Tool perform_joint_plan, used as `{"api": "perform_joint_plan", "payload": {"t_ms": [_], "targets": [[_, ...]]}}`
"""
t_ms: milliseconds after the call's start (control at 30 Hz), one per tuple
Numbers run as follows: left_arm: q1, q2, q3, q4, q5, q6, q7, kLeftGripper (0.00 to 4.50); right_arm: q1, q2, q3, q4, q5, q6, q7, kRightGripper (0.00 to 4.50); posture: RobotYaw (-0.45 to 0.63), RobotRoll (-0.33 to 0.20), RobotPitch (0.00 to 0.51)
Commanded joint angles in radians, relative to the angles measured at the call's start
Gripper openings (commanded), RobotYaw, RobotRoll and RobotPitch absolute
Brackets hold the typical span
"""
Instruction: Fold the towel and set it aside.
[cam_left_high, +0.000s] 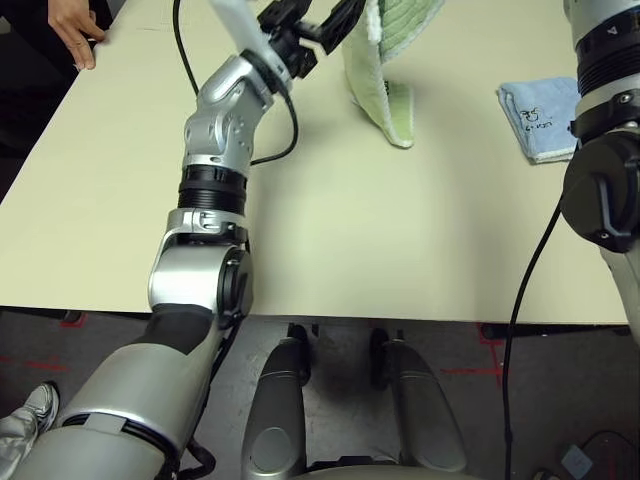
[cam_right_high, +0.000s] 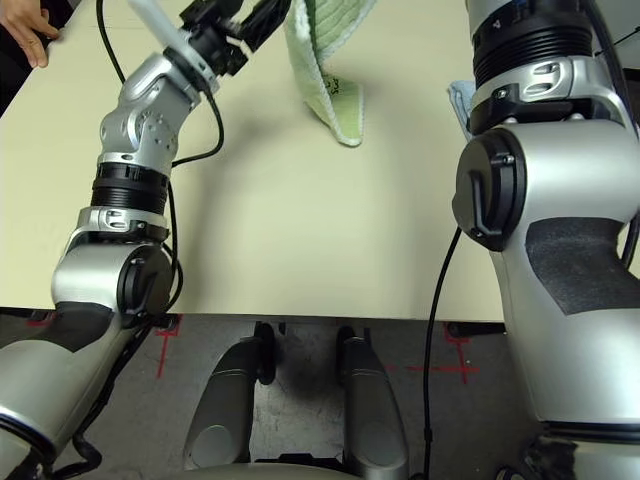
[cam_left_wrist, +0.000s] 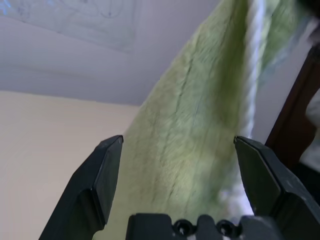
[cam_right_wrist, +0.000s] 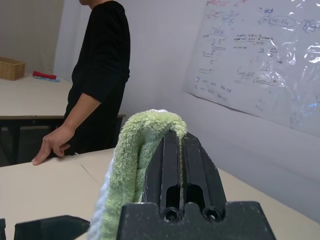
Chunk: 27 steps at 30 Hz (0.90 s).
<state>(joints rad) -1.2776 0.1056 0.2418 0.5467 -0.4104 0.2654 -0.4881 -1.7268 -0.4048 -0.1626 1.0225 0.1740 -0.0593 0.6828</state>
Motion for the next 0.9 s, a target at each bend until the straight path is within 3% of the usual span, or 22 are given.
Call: {"api": "perform_joint_plan", "payload": {"t_ms": [33,267,333,433,667,900], "targets": [[0.026,-0.005,-0.011,-0.073,-0.028,0.047,0.01,4.5,0.005,-0.012,0.0,0.001,-0.005,0.003,-0.009,0.02,0.06,0.0,0.292],[0.046,-0.001,-0.037,-0.123,-0.048,0.081,-0.014,4.5,0.012,-0.013,0.0,0.002,-0.004,0.009,-0.015,0.02,0.06,0.0,0.293],[0.047,0.009,-0.061,-0.101,-0.008,0.07,0.002,4.5,0.012,-0.011,-0.002,0.001,-0.002,0.01,-0.016,0.02,0.06,0.0,0.293],[0.031,0.014,-0.098,-0.019,0.08,0.011,0.073,4.5,0.012,-0.01,-0.003,-0.001,0.0,0.01,-0.016,0.02,0.06,0.0,0.294],[-0.016,-0.022,-0.121,0.18,0.176,-0.111,0.166,4.5,0.014,-0.008,-0.004,-0.004,0.001,0.014,-0.022,0.02,0.05,0.0,0.297],[0.002,0.088,-0.149,0.411,0.305,-0.226,0.243,4.5,-0.001,-0.064,-0.022,0.02,0.001,0.003,-0.038,0.02,0.03,0.0,0.3]]}}
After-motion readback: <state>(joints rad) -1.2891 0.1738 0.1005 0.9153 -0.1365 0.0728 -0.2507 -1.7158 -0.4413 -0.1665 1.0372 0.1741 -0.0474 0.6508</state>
